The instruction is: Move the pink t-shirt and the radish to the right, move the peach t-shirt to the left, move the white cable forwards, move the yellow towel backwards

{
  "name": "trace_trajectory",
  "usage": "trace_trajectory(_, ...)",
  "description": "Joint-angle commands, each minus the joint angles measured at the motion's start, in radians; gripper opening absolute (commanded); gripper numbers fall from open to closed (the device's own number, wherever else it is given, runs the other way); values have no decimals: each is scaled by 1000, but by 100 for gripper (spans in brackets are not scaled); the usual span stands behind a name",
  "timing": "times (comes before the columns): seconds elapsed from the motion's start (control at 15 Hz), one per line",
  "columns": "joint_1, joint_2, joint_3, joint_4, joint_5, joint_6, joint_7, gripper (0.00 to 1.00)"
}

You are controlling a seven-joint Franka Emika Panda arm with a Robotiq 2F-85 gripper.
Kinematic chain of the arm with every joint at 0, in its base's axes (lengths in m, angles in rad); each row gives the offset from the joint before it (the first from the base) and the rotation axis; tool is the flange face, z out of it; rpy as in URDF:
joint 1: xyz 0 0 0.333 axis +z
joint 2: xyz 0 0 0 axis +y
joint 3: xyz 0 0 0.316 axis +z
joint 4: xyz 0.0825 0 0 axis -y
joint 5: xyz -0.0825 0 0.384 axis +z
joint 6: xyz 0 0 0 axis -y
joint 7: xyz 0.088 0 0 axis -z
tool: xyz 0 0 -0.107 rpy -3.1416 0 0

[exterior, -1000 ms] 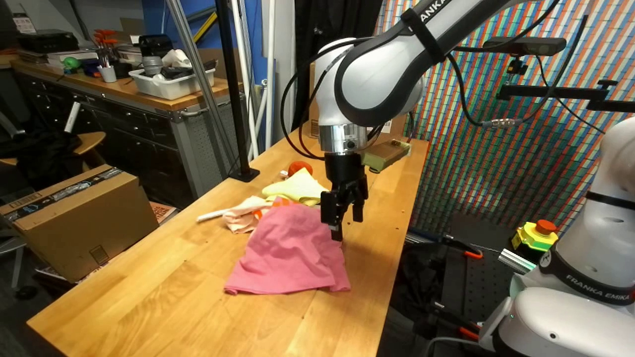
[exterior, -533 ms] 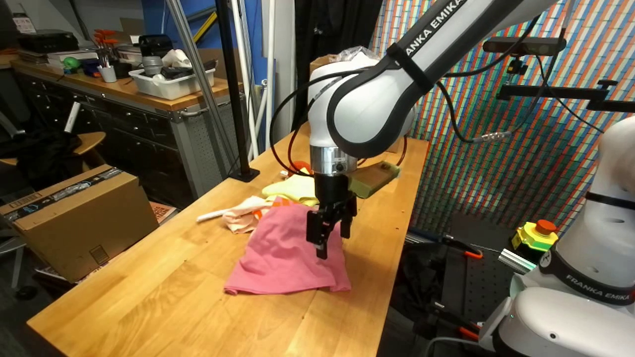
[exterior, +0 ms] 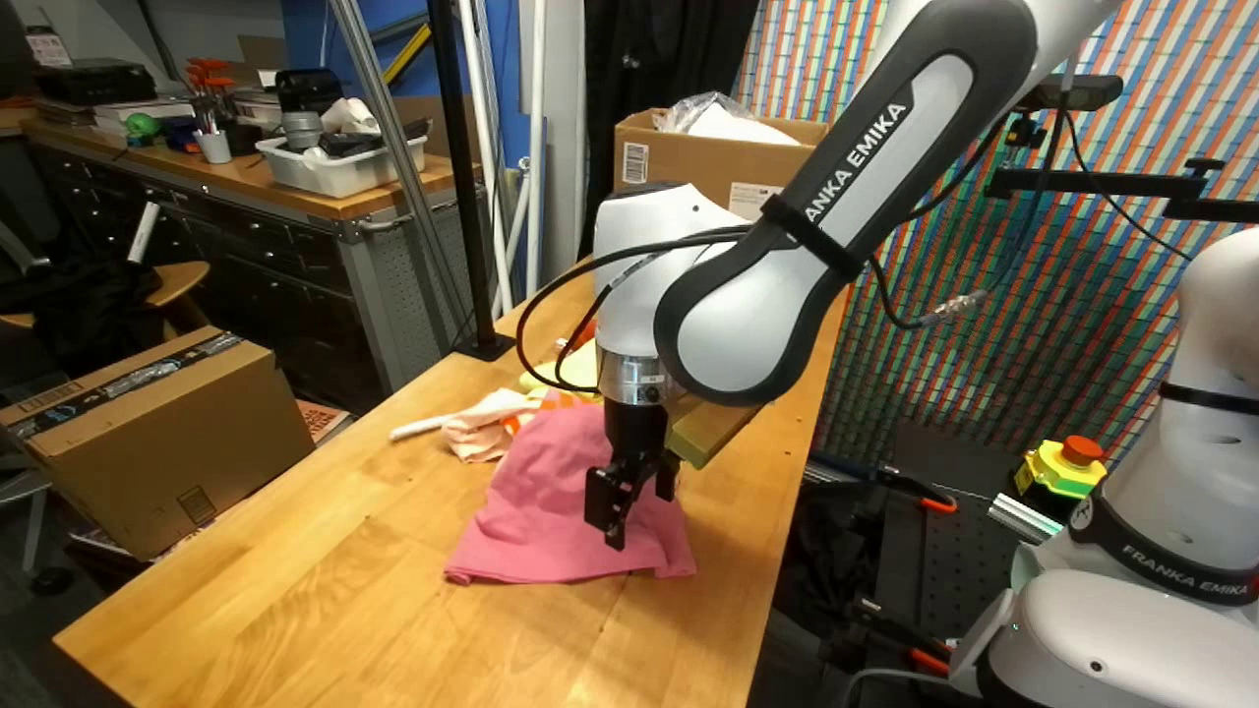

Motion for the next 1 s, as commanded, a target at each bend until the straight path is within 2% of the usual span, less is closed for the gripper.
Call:
trace_trajectory(0.0, 37, 30, -35, 7, -89, 72, 113, 100)
trace_trajectory(0.53, 33, 73, -34, 3, -61, 147, 126, 100)
trace_trajectory(0.6, 36, 77, -37, 2, -64, 151, 130, 92)
trace_trajectory(0.67, 36, 75, -38, 0, -64, 152, 130, 73)
trace_trajectory(0.93, 38, 66, -42, -4, -67, 150, 136, 42)
